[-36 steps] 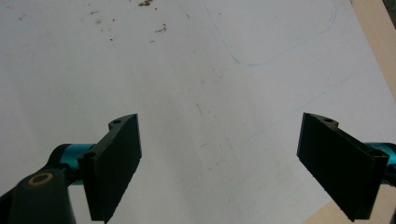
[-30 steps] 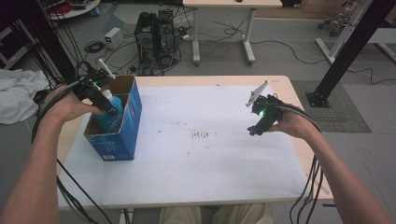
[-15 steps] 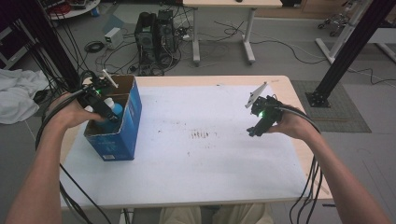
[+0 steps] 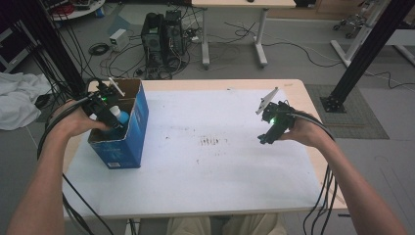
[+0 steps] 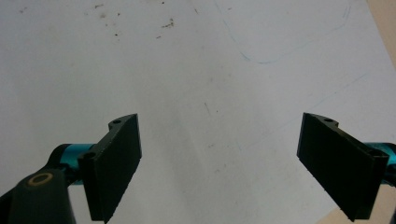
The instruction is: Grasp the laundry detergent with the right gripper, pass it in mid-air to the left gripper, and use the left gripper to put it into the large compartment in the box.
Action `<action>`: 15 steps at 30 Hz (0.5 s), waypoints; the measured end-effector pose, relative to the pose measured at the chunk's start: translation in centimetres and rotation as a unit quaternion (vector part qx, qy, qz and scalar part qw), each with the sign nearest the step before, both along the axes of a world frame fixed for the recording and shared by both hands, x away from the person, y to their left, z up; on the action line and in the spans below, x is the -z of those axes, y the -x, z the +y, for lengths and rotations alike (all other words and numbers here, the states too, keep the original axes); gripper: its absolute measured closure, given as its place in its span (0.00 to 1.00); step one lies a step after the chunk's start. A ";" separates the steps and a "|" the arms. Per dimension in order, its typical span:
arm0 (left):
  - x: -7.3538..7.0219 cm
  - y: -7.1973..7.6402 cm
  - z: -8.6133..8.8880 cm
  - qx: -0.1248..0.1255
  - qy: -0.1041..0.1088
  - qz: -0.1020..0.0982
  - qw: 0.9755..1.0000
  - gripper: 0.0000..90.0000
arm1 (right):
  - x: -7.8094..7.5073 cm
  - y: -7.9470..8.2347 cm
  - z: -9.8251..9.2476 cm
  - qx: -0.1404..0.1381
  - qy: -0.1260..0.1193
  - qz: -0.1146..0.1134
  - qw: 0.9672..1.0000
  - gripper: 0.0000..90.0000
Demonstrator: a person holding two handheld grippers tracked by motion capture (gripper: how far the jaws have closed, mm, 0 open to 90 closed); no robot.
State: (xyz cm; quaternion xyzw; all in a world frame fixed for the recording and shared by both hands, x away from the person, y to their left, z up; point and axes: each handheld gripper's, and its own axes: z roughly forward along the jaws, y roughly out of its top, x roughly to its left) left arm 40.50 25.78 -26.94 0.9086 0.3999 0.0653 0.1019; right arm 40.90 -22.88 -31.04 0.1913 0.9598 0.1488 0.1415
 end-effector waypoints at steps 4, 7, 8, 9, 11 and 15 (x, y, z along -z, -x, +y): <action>-0.6 0.1 -0.3 -0.016 -0.003 0.004 1.000 0.42 | 0.0 0.0 -0.1 -0.002 -0.002 -0.002 1.000 0.14; 0.0 0.0 -0.1 -0.005 0.000 -0.001 1.000 0.42 | 0.2 0.0 0.0 0.001 -0.001 0.002 1.000 0.14; 0.1 0.1 0.2 0.004 0.004 0.000 1.000 0.42 | 0.0 0.0 0.0 -0.002 -0.001 -0.001 1.000 0.14; 0.0 0.1 0.1 0.009 0.001 -0.001 1.000 0.42 | 0.2 0.0 0.0 0.000 0.000 0.001 1.000 0.14; 0.0 0.1 0.2 0.007 0.002 0.000 1.000 0.42 | 0.2 0.0 0.0 -0.001 0.000 0.001 1.000 0.14; 0.0 0.0 0.0 0.001 0.002 0.001 1.000 0.42 | 0.2 0.0 0.1 0.001 0.000 0.001 1.000 0.14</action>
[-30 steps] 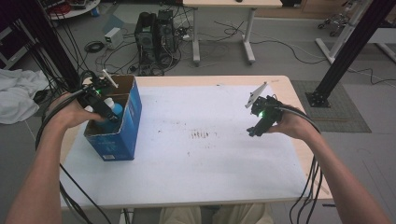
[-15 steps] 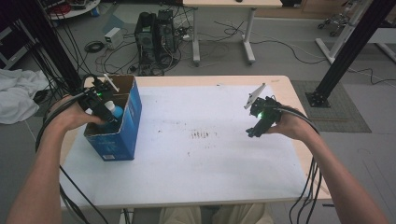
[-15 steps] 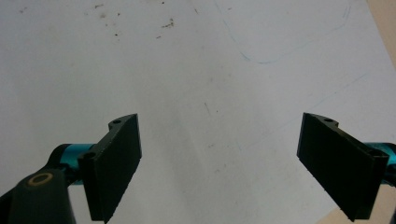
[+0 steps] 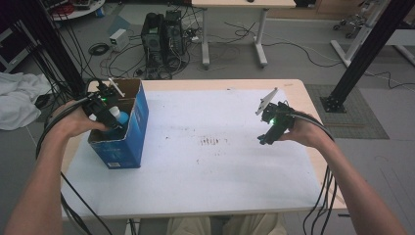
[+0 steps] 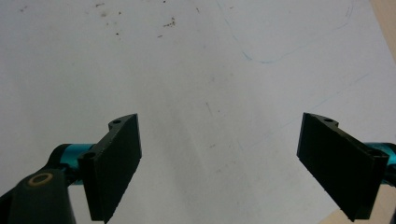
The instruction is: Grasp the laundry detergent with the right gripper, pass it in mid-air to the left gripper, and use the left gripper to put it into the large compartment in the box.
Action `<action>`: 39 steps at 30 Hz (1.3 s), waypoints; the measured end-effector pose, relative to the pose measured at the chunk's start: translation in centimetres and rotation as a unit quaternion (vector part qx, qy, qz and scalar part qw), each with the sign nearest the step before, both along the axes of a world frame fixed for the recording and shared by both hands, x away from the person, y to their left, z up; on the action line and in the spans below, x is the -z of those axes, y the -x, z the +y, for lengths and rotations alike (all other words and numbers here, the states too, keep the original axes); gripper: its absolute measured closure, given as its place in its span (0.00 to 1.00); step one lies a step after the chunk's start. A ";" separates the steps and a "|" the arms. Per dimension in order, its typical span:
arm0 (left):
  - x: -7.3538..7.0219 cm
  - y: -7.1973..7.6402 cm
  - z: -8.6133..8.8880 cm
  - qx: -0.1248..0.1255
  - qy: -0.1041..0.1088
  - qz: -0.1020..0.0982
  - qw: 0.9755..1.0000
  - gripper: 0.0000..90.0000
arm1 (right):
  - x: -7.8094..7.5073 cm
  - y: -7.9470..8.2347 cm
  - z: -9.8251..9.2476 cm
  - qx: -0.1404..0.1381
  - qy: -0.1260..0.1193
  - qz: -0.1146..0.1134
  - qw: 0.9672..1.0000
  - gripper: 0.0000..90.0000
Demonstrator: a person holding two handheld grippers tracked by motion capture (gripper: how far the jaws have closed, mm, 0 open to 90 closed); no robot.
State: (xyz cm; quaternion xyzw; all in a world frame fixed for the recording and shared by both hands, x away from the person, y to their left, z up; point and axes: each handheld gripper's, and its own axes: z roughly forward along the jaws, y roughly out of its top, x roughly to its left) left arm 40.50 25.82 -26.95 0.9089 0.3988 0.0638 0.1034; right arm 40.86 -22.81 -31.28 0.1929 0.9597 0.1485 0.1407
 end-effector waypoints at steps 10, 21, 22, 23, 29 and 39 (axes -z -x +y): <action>0.0 0.0 -0.3 0.004 -0.010 0.005 1.000 0.41 | 0.1 0.0 -0.1 0.000 0.002 0.000 1.000 0.14; -0.1 0.0 -0.3 0.004 -0.012 0.004 1.000 0.36 | 0.3 0.0 0.0 -0.002 0.004 0.001 1.000 0.14; -0.2 0.0 -0.4 0.006 -0.010 0.007 1.000 0.36 | 0.1 0.0 -0.1 0.001 0.003 0.000 1.000 0.14; -0.2 0.0 -0.4 0.006 -0.010 0.007 1.000 0.36 | 0.1 0.0 -0.1 0.001 0.003 0.000 1.000 0.14; -0.3 0.0 -0.5 0.006 -0.010 0.009 1.000 0.34 | 0.3 0.1 0.0 -0.001 0.005 0.000 1.000 0.14; -0.2 0.0 -0.3 0.005 -0.012 0.006 1.000 0.32 | 0.2 0.1 -0.1 0.000 0.004 0.000 1.000 0.14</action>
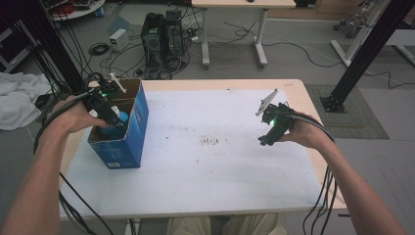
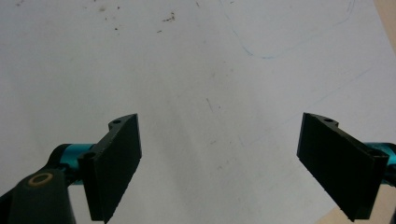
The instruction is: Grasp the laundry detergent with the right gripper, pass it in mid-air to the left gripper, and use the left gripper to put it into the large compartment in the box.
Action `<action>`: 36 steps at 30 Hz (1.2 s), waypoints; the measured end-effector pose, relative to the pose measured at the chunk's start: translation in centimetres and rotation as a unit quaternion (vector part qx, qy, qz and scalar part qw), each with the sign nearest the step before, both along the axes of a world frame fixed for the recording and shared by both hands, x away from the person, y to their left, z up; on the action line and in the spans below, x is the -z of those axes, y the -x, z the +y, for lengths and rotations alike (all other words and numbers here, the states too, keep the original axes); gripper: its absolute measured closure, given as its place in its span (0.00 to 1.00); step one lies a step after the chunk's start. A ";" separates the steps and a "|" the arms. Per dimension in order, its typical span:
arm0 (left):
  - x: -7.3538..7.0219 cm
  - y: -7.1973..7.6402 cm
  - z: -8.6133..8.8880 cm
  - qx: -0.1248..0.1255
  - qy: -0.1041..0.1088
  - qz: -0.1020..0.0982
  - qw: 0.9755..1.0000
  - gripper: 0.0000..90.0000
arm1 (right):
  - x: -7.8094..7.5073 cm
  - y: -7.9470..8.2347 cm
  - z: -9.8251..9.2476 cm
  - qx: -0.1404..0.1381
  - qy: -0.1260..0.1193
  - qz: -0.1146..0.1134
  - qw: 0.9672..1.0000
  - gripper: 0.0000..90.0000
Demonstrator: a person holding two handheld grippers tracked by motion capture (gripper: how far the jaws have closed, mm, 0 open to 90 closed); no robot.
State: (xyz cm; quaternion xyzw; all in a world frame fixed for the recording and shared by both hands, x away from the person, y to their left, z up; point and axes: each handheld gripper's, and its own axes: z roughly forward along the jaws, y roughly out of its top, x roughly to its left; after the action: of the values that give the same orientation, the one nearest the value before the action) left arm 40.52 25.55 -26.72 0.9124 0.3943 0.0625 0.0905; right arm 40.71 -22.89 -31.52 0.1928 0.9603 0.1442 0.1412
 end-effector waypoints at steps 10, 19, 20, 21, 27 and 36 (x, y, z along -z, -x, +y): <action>-1.9 0.0 -0.6 0.009 -0.005 -0.011 1.000 0.30 | -0.1 0.1 -0.1 0.004 0.000 0.000 1.000 0.14; -2.6 0.1 -0.6 0.010 -0.014 -0.011 1.000 0.28 | -0.1 0.1 -0.2 0.003 0.000 -0.001 1.000 0.14; -0.6 0.0 -0.3 0.005 0.001 -0.002 1.000 0.28 | -0.2 0.2 -0.3 0.003 -0.002 -0.003 1.000 0.14; -4.2 0.1 -1.0 0.014 -0.020 -0.022 0.999 0.28 | 0.1 0.0 0.0 0.001 0.000 0.000 1.000 0.14; -2.2 0.1 -0.6 0.008 -0.008 -0.011 1.000 0.26 | -0.3 0.2 -0.4 0.006 0.000 -0.002 1.000 0.14; -8.8 0.4 -5.3 0.071 -0.028 -0.057 0.995 0.23 | -0.2 0.2 -0.3 0.003 0.000 -0.002 1.000 0.14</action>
State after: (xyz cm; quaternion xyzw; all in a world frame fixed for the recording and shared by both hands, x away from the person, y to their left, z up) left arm 40.09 20.28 -17.93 0.9353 0.3206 0.1184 0.0915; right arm 40.51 -23.15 -31.30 0.1954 0.9593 0.1443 0.1438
